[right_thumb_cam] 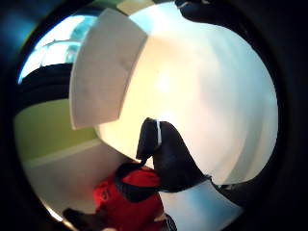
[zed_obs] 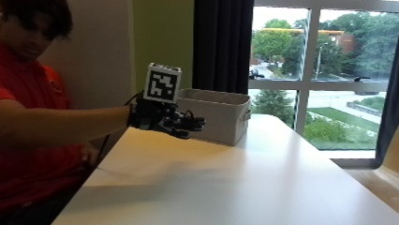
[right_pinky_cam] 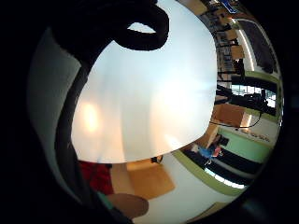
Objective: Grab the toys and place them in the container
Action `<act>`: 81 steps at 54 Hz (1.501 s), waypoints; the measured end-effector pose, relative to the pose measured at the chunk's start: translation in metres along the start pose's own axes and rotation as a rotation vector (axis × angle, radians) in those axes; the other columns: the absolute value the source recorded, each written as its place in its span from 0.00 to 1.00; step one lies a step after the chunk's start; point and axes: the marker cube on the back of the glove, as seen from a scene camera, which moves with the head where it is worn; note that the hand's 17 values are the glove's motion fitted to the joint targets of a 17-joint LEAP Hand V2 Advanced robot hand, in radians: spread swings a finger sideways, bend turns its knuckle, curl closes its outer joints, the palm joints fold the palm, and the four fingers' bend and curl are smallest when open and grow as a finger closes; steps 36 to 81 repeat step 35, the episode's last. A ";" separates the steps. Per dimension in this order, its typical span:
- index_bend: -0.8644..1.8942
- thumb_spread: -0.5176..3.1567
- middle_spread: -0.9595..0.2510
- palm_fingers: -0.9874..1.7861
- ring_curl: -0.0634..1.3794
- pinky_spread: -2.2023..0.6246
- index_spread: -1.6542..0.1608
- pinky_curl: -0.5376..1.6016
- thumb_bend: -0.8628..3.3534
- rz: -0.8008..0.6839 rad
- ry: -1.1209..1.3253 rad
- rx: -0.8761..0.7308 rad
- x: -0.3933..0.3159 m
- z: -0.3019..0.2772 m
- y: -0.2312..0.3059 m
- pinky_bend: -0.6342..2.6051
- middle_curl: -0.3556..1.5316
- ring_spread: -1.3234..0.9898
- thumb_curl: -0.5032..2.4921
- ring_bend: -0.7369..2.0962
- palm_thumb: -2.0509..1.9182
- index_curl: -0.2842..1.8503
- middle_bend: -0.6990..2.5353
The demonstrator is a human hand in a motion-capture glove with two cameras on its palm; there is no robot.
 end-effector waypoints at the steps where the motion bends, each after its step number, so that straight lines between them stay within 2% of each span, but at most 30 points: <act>1: 0.39 0.48 0.73 0.30 0.17 0.80 0.70 0.39 0.20 0.005 0.007 0.003 0.000 0.000 0.001 0.45 0.30 0.57 0.26 0.31 0.51 0.34 0.25; 35: 0.39 0.47 0.73 0.31 0.16 0.80 0.69 0.40 0.20 0.033 -0.110 0.010 0.029 0.006 0.040 0.44 0.29 0.56 0.26 0.32 0.51 0.34 0.26; 81: 0.39 0.47 0.73 0.31 0.16 0.80 0.69 0.40 0.20 0.033 -0.110 0.010 0.029 0.006 0.040 0.44 0.29 0.56 0.26 0.32 0.51 0.34 0.26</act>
